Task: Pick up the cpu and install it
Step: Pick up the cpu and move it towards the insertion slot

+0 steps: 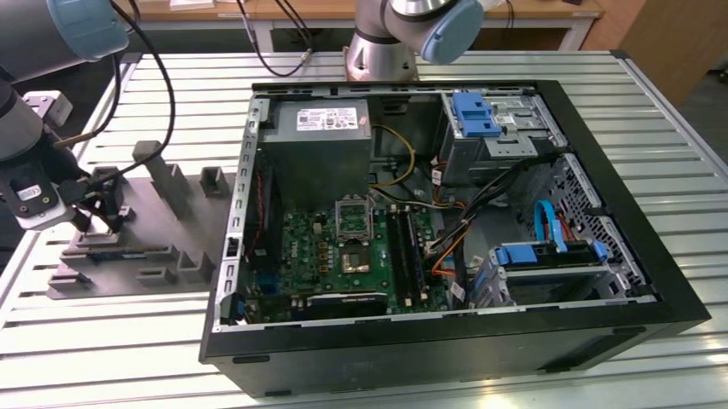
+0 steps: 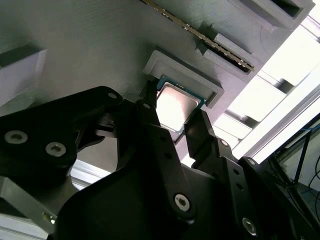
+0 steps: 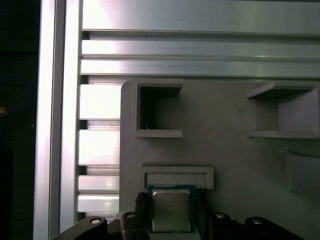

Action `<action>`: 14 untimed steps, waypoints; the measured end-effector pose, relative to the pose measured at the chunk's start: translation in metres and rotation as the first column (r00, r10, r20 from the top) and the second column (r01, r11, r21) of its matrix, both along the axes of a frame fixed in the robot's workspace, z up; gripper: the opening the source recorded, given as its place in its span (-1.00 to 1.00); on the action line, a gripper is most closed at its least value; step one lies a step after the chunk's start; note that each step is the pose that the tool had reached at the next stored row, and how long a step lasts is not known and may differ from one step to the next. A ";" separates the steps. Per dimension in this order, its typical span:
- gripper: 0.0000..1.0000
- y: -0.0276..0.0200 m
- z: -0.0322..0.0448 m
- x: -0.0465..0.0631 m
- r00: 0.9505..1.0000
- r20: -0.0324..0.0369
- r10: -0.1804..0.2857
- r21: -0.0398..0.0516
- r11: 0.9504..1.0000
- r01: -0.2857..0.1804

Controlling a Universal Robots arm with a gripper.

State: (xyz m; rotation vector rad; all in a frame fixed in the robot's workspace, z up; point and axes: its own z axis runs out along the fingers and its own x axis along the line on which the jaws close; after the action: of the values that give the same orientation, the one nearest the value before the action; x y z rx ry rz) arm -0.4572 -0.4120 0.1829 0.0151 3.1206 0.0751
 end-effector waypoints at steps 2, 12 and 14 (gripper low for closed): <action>-0.06 0.0000 0.0000 0.000 1.000 0.000 0.000 0.000 1.000 0.000; -0.06 0.0000 0.0052 0.000 1.000 0.000 0.000 0.000 1.000 0.000; -0.06 0.0000 0.0084 0.000 1.000 0.000 0.000 0.000 1.000 0.000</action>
State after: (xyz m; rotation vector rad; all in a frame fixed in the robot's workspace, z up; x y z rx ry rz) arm -0.4572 -0.4120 0.1913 0.0153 3.1206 0.0751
